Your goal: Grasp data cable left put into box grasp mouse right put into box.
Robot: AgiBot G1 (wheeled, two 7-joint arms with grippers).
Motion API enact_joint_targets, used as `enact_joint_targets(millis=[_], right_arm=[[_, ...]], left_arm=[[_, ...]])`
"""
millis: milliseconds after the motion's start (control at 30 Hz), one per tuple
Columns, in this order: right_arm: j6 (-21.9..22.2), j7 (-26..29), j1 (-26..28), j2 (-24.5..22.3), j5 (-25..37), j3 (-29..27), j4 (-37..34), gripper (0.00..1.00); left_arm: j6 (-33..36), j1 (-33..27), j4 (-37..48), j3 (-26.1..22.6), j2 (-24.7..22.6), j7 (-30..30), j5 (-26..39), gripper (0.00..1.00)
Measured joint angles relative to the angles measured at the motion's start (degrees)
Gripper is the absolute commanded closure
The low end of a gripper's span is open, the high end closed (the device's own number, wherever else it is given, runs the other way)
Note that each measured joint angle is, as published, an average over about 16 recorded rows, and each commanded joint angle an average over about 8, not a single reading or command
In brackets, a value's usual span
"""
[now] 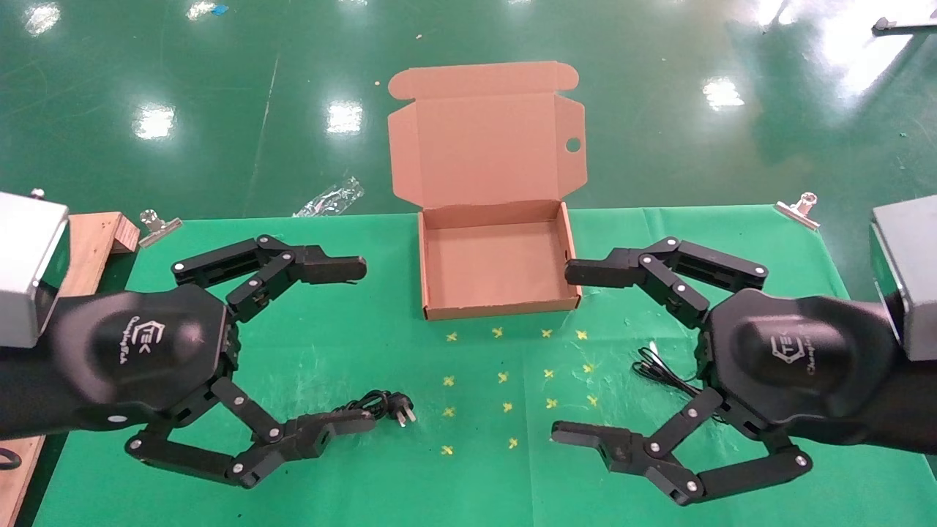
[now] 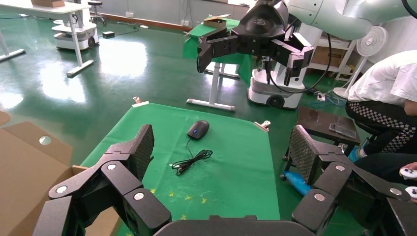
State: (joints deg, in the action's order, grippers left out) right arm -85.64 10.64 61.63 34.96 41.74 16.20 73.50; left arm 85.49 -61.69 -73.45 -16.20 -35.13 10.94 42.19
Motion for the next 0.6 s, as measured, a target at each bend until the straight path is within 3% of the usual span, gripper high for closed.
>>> enact_joint_targets(millis=[600], right_arm=[[0.0, 0.0, 0.0, 0.0, 0.0, 0.0, 0.0, 0.0]], left_arm=[[0.0, 0.0, 0.0, 0.0, 0.0, 0.0, 0.0, 0.0]])
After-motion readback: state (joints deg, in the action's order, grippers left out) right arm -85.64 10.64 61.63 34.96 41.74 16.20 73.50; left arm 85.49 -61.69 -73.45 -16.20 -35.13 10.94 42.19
